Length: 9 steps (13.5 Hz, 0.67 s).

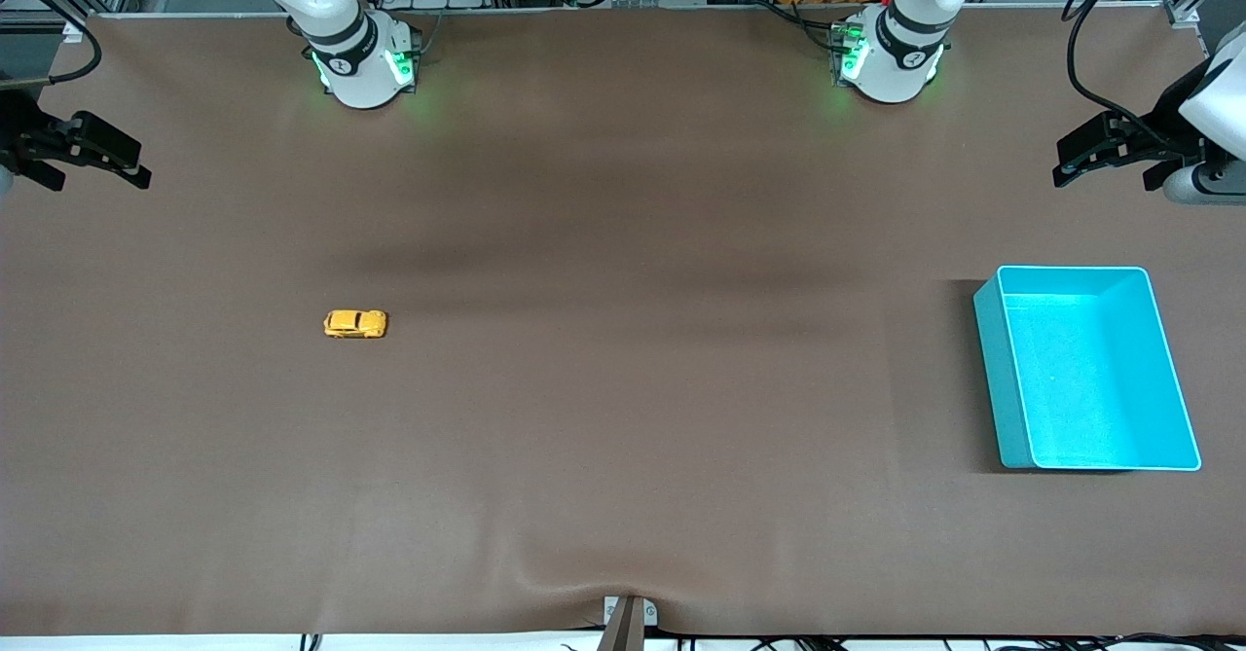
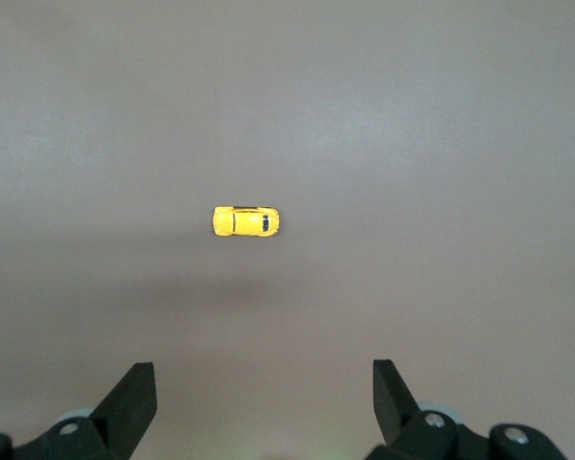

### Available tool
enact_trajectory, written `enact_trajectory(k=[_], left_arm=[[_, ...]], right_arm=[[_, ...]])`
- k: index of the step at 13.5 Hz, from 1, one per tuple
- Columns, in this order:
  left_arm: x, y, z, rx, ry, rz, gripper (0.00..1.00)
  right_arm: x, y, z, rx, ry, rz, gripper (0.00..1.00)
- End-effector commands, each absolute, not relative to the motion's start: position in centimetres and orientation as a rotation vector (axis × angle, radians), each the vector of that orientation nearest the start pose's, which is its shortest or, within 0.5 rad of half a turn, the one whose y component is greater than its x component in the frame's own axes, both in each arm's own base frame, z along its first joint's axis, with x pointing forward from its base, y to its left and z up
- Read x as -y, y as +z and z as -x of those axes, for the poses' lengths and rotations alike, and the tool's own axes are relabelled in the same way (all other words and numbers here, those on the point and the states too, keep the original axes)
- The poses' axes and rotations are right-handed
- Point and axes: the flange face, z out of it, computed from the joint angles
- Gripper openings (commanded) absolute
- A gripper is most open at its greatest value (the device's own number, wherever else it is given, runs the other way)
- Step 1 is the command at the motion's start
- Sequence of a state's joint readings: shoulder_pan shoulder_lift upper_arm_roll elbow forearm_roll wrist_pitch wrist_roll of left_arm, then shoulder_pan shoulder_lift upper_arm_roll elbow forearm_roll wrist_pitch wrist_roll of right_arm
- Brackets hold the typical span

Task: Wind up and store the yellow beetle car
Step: 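Reach the right gripper toward the yellow beetle car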

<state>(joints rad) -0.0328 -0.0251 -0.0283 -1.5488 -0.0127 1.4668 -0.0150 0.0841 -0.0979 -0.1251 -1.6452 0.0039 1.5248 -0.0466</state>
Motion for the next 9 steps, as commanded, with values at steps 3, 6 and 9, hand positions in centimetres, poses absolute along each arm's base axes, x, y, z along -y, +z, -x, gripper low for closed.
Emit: enact_trajectory(k=[3,6,9], left_arm=[[3.4,64.6,-53.2,-0.106,0.067,3.135,1.00],[3.3,64.6,-53.2,-0.103,0.070,3.135,1.00],[3.3,64.5,-53.2,-0.103,0.072,3.135,1.00]], right_arm=[[2.2,63.9,-51.2,0.012,0.019,3.111,1.00],[2.2,63.7,-51.3,0.012,0.026,3.111,1.00],[2.1,62.1,-52.1,0.068,0.075,3.113,1.00]])
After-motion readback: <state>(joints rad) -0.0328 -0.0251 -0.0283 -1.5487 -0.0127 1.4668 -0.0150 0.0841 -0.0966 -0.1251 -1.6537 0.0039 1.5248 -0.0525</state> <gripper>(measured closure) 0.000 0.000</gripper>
